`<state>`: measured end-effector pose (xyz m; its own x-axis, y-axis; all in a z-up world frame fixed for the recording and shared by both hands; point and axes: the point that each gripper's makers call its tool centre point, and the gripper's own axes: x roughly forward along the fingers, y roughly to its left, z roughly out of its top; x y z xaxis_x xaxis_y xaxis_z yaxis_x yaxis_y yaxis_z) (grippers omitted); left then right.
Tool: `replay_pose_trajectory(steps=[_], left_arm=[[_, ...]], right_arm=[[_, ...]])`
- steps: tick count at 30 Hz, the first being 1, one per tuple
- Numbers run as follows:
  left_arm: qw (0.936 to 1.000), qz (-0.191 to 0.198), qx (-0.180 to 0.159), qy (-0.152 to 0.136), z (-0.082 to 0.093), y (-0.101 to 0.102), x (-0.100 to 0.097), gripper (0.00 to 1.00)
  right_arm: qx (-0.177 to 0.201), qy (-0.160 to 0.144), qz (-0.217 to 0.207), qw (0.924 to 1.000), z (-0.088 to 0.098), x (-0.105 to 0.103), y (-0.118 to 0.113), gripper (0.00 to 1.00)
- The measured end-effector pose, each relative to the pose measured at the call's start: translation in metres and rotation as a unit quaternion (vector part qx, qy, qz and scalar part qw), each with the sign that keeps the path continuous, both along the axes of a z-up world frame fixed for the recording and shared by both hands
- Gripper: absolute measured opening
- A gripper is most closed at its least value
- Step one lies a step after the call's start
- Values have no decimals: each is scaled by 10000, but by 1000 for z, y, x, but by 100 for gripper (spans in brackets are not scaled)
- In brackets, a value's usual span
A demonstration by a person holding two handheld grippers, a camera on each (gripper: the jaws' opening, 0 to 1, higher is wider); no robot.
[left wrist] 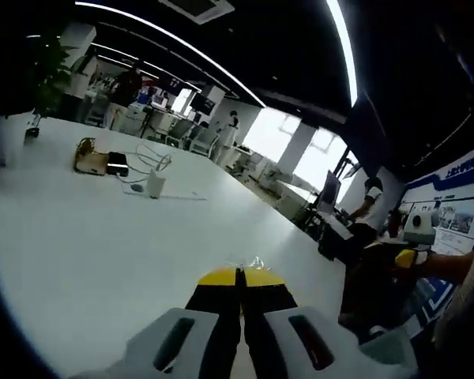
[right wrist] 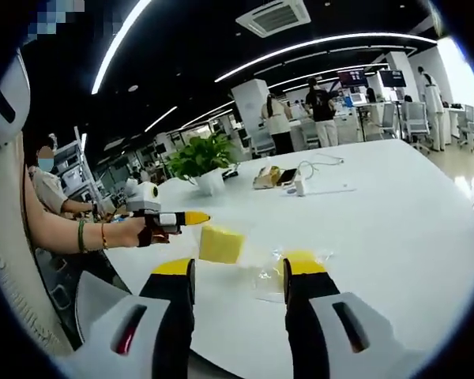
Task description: Compare the silicone blocks by pressing each to a similar depth, holding the contact briefly, and releasing to observe deformation and rebound differences across the visible hardness samples.
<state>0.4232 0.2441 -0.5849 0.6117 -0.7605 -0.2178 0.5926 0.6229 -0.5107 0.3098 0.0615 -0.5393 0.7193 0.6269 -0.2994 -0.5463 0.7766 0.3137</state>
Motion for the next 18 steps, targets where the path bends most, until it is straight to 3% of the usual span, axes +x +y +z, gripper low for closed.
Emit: replay_pose_trajectory(steps=[9, 13, 18], left_arm=[[9992, -41, 71, -400, 54, 5, -8, 0], [9953, -231, 435, -831, 81, 3, -9, 0], [9916, -374, 583, -1093, 108, -1, -4, 0]], right_arm=[[-246, -346, 388, 9983, 18, 17, -3, 47], [-129, -460, 610, 9970, 34, 32, -1, 49], [-245, -684, 1001, 9923, 52, 51, 5, 52]])
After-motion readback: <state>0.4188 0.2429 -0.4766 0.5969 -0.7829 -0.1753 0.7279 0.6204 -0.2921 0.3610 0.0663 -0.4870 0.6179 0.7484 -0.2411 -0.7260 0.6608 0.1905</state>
